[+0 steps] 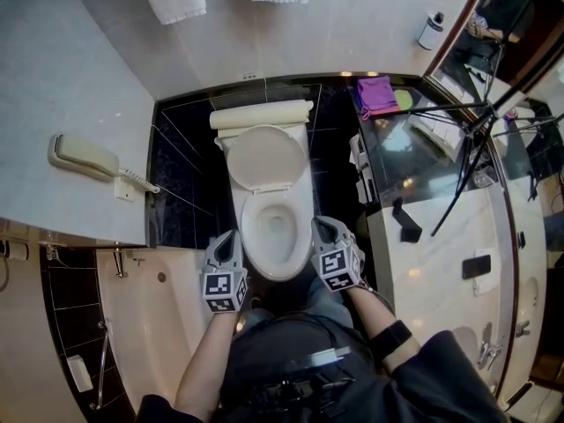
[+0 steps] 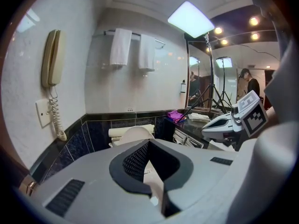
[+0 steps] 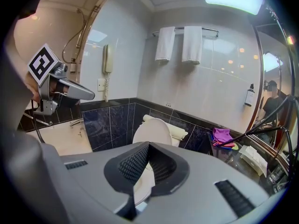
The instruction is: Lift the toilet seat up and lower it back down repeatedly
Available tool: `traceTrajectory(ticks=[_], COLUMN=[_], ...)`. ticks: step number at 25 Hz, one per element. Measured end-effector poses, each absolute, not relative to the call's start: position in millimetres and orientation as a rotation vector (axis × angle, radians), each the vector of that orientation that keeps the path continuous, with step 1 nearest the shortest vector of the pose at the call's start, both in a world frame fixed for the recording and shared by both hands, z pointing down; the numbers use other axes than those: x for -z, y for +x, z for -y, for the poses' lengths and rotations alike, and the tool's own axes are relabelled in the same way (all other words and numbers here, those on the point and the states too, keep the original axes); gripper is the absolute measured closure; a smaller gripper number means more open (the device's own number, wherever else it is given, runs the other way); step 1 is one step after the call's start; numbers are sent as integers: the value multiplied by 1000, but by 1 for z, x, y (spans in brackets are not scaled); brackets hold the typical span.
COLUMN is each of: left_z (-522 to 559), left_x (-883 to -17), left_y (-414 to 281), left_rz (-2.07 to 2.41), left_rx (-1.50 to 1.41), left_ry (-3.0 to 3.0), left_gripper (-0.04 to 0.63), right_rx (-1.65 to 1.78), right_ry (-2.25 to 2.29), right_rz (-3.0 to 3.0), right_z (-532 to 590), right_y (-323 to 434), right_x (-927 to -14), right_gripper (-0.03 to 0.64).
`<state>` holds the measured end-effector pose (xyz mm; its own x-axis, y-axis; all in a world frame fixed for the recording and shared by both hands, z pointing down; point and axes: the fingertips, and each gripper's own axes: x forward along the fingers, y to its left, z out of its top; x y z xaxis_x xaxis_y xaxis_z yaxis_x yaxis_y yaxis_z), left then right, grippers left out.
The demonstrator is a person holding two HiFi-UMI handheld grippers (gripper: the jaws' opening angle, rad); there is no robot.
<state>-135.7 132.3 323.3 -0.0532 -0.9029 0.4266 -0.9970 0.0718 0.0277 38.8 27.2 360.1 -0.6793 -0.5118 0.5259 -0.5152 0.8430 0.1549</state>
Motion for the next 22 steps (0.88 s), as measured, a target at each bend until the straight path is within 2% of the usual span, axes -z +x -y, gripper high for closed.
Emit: traceTrajectory(ticks=[14, 22], left_z=[-109, -91], left_x=[-320, -334], left_y=[-142, -145], left_rz=[2029, 2021], left_rx=[-427, -446], left_ry=[1973, 2006], left_gripper=[595, 595], right_rx=[-51, -342], right_ry=[834, 861], right_rz=[2441, 2400], right_z=[5, 30], right_y=[36, 47], right_x=[-359, -402], right_gripper=[583, 401])
